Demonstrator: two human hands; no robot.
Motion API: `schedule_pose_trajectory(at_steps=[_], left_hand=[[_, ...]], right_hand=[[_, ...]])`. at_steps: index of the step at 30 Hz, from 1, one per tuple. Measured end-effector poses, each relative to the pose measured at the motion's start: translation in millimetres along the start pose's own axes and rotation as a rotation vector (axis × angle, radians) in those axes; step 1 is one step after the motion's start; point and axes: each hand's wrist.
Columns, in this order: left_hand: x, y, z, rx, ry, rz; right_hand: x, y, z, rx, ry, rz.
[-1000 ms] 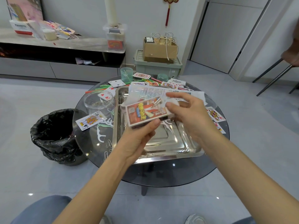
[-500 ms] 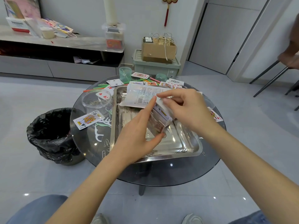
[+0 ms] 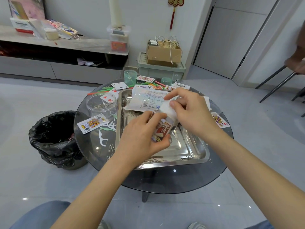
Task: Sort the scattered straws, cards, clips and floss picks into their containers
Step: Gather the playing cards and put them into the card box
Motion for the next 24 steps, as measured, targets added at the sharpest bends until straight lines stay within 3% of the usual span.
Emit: schedule_pose_trajectory(at_steps=[10,14,16,21,24], left_hand=[[-3,-7,7,-0.101,0.011,-0.010],[-8,-7,13,-0.072,0.106,0.044],[-9,-6,17,-0.086,0.156,0.054],[0,-14,17,-0.183,0.179,-0.040],[8,-8,18,-0.236,0.191,-0.005]], right_hand=[[0,-1,-5,0.096,0.099,0.004],[6,-4,-31,0.414,0.209,0.047],[11,-1,-44,0.373,0.225,0.008],[-11,25,-15,0.092,-0.132,0.151],[-21,37,7,0.158,-0.218,0.176]])
Point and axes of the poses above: each hand's wrist, its own x-axis towards the middle knuckle, its own z-axis out of the palm, y = z × x
